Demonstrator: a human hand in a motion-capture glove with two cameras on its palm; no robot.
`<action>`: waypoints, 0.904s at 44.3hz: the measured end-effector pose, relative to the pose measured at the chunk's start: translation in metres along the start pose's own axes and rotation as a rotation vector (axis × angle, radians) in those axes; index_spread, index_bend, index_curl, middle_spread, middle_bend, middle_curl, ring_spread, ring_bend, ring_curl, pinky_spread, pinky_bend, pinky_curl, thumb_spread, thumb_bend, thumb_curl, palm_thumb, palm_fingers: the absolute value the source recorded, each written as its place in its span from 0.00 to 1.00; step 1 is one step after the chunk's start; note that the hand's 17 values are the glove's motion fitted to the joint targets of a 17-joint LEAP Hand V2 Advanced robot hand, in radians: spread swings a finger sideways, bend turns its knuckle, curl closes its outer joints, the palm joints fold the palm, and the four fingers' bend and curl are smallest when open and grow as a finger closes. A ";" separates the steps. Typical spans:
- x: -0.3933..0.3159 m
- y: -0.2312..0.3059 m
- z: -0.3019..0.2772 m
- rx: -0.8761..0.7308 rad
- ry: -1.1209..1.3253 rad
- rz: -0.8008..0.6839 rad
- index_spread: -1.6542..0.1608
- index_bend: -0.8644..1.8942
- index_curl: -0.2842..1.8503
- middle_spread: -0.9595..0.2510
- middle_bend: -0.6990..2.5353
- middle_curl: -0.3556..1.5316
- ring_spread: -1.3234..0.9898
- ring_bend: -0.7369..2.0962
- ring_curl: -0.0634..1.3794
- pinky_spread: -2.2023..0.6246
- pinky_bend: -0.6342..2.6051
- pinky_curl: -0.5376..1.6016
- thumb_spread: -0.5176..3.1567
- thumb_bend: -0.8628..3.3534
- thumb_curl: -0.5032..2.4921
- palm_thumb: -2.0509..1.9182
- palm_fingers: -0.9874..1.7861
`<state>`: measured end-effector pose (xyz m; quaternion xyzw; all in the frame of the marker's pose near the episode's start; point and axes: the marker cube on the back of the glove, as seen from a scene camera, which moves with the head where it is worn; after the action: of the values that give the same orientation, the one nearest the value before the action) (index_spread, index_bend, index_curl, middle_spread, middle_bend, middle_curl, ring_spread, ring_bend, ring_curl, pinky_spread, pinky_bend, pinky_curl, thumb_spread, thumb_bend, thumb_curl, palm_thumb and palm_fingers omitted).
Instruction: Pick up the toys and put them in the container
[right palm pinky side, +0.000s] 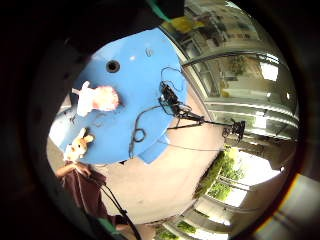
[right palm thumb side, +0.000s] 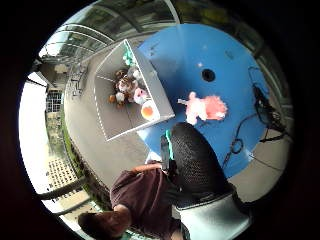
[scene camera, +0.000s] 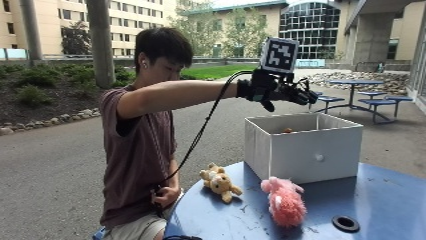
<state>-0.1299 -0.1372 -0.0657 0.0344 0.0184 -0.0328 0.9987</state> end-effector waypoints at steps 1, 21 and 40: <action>0.007 -0.001 0.007 -0.009 0.006 -0.009 0.80 0.34 0.26 0.81 0.26 0.36 0.59 0.34 0.25 0.81 0.44 0.42 0.49 0.20 0.30 0.51 0.26; -0.002 -0.077 0.272 -0.307 -0.016 -0.194 0.81 0.33 0.21 0.79 0.26 0.34 0.57 0.33 0.25 0.79 0.38 0.40 0.47 0.21 0.29 0.54 0.24; -0.019 -0.091 0.295 -0.045 -0.083 -0.139 0.83 0.61 0.30 0.65 0.50 0.47 0.45 0.63 0.42 0.64 0.37 0.41 0.52 0.33 0.37 0.75 0.92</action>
<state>-0.1446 -0.2474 0.2234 0.0090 -0.0199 -0.1028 0.9945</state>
